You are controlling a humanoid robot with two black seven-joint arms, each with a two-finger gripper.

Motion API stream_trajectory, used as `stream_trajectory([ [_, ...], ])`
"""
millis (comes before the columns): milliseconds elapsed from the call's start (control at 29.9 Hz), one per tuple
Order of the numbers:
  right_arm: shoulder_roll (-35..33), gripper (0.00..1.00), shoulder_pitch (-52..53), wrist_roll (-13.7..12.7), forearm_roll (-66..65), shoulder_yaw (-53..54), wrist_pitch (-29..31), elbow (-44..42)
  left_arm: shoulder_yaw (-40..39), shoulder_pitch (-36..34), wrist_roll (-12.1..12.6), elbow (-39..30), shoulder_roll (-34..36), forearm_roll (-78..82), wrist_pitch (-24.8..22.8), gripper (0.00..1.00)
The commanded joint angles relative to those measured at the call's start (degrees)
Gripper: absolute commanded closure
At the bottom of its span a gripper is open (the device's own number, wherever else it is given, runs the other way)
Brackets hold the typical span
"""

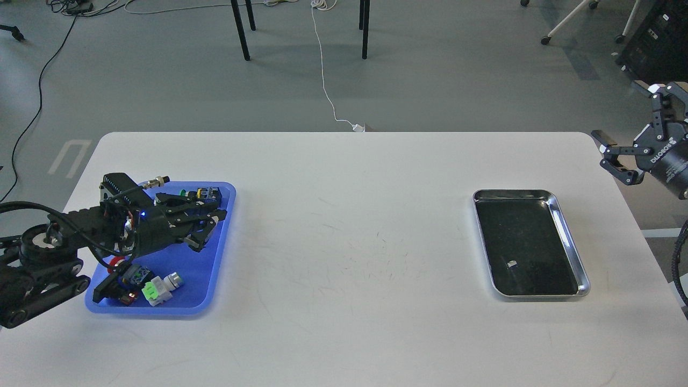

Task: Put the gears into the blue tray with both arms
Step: 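Release the ring in the blue tray and raise the left arm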

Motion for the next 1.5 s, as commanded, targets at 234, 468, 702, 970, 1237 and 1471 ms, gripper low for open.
stream_trajectory([
  [234,-1.11,0.03,-0.17,0.0,0.0,0.34,0.0,0.48,0.05,2.14,-0.64,0.96,1.68,0.82,0.01,0.76],
  [468,-1.11,0.03,-0.08,0.0,0.0,0.43,0.0,0.83,0.13,2.31,-1.53,2.1,1.68,0.91,0.01,0.72],
  [702,-1.11,0.03,-0.17,0.0,0.0,0.96,0.0,0.74,-0.39,3.72,-3.72,2.19,1.85,0.03,2.73,0.28],
  [970,0.73,0.03,0.01,-0.18,-0.08,11.32,-7.77,-0.13,-5.75,1.7,-3.81,3.07,1.24,-19.62,3.79,0.04],
  [1237,3.89,0.02,2.38,-0.18,-0.08,17.83,-15.16,-4.26,-6.19,-6.11,-5.66,3.07,-3.58,-46.79,3.53,0.02],
  [1471,7.5,0.01,3.35,-0.09,0.09,24.33,-17.8,-5.06,-12.32,-10.7,-5.66,4.64,-8.77,-70.78,-8.66,0.02],
])
